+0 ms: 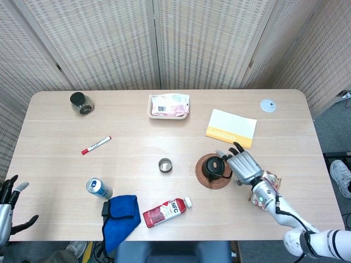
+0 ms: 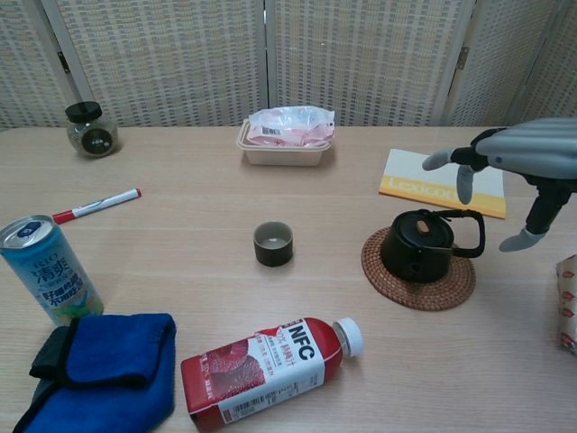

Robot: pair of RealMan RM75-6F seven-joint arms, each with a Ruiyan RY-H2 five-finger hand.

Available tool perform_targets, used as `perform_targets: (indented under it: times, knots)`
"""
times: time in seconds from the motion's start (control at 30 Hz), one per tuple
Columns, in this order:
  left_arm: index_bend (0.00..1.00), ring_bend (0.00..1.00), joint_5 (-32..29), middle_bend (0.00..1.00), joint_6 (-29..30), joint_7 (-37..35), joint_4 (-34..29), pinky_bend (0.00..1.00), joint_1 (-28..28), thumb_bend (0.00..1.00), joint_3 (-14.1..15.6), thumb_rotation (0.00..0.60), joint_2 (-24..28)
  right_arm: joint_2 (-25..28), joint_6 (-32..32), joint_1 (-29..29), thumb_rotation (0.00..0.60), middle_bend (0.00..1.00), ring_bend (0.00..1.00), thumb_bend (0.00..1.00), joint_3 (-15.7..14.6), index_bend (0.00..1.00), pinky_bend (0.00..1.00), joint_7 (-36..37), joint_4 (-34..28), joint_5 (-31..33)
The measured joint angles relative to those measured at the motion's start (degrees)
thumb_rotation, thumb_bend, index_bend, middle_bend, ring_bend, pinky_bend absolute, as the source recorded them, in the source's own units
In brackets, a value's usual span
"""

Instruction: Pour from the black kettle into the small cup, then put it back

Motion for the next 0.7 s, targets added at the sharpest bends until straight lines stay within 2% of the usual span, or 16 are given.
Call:
perform_targets:
  times: [0.4, 0.7]
  knots:
    - [0.18, 0.04, 0.1, 0.02, -0.5, 0.5, -0.3, 0.00, -0.3, 0.06, 0.0, 0.600, -0.2, -1.4, -2.9, -0.3, 0.600, 0.32, 0.11, 0.00, 0.3, 0.10, 0.04, 1.1, 5.8, 2.2]
    - [0.18, 0.04, -0.1, 0.02, -0.7, 0.8, -0.6, 0.00, -0.3, 0.06, 0.0, 0.600, -0.1, -4.1, -5.5, 0.3, 0.600, 0.32, 0.11, 0.00, 0.6, 0.10, 0.04, 2.9, 9.3, 0.6]
